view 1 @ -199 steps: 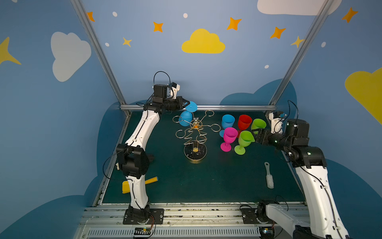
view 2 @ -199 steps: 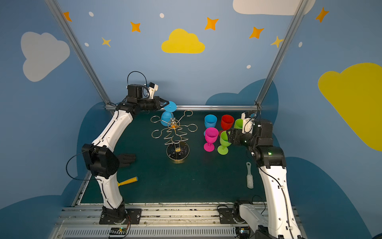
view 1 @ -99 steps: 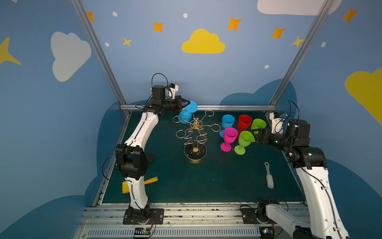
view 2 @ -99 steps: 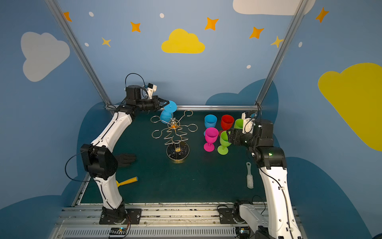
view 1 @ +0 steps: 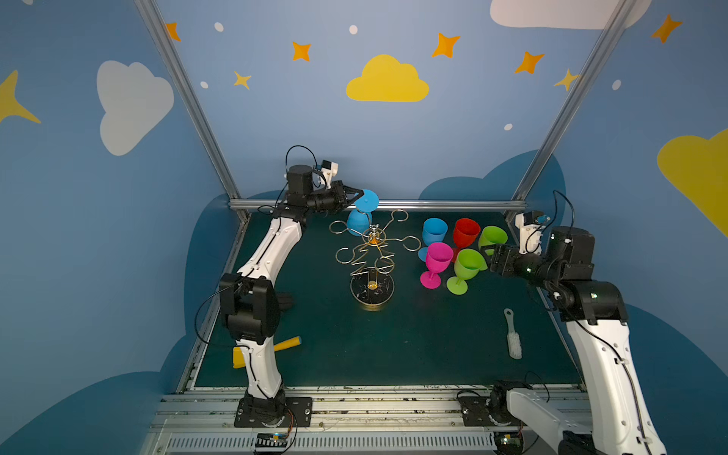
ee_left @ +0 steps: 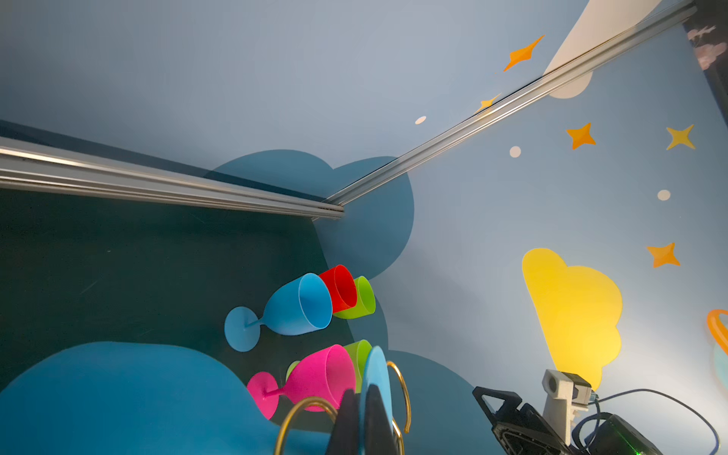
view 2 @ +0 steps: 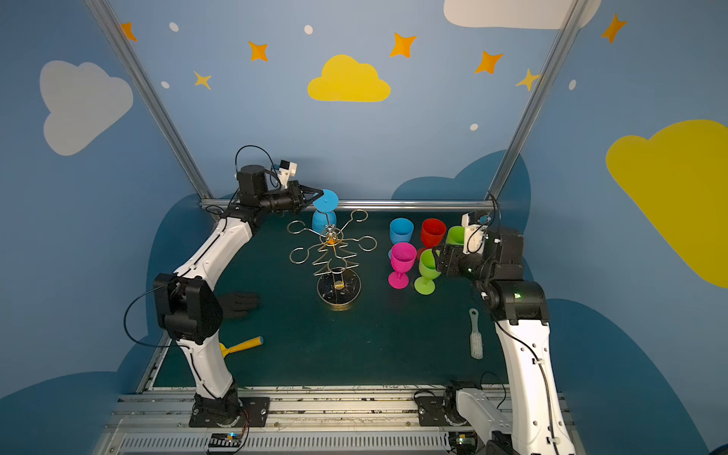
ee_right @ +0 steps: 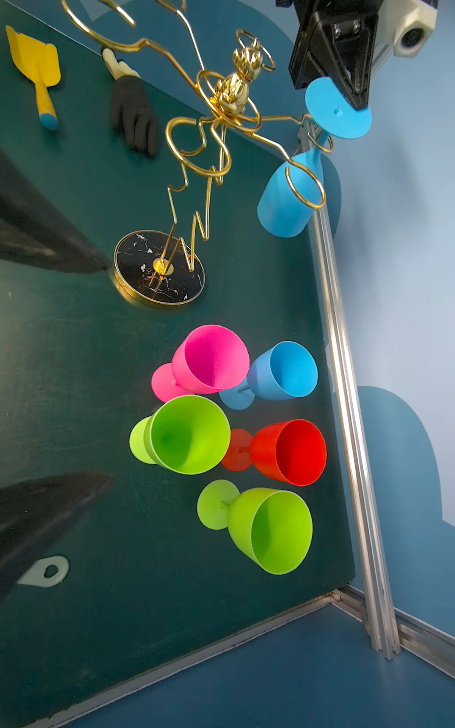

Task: Take the wine glass off the wine glass rack

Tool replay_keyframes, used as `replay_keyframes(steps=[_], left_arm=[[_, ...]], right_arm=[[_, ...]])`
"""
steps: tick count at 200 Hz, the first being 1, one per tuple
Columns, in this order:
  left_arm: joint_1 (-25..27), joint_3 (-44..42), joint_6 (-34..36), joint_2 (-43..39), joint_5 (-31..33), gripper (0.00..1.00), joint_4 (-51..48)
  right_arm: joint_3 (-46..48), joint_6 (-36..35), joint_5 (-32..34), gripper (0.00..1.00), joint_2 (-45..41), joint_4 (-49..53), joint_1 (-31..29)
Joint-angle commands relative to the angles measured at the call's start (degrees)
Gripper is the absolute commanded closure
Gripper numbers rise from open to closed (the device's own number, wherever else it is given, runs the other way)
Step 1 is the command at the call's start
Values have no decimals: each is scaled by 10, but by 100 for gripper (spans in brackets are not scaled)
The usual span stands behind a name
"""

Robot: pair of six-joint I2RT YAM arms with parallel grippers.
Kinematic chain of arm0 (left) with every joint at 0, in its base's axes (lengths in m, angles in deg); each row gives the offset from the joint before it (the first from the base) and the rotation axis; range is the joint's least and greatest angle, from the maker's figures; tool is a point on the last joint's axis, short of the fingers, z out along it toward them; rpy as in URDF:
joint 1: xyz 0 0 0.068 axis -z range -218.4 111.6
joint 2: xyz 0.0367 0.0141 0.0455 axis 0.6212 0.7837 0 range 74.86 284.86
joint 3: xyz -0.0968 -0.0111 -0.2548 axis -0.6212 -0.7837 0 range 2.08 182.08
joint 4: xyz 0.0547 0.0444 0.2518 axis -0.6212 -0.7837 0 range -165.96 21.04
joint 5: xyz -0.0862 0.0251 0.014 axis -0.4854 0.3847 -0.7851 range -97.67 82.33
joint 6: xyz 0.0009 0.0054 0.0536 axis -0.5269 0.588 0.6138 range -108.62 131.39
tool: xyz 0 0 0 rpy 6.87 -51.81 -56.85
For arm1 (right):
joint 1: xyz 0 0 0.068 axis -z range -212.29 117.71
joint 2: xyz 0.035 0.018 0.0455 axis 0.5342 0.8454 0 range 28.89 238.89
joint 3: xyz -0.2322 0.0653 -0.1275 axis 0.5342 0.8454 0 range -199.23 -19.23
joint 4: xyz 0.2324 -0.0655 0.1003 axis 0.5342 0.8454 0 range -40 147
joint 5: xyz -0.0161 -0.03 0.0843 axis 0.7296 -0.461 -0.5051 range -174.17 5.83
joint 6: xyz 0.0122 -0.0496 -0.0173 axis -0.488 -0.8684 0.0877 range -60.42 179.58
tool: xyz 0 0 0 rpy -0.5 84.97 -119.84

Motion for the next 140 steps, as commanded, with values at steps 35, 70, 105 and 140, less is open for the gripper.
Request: replay_keyframes(steps=[35,70,105,140], left_arm=[[-4,-35,-19,-42,-23,97,48],[-3,-60,-24,-53,-25,97,61],[4,-61,-19,-54,-30,97,61],[14,-62,-17,-52,-31,97,59]], right_arm=[[-17,3,-6,22,-8,7,3],[-17,5,-7,22,-6,6,3],[-15,4,-8,22,-5,4,3],[-14,4,-8,22,-5,5,3]])
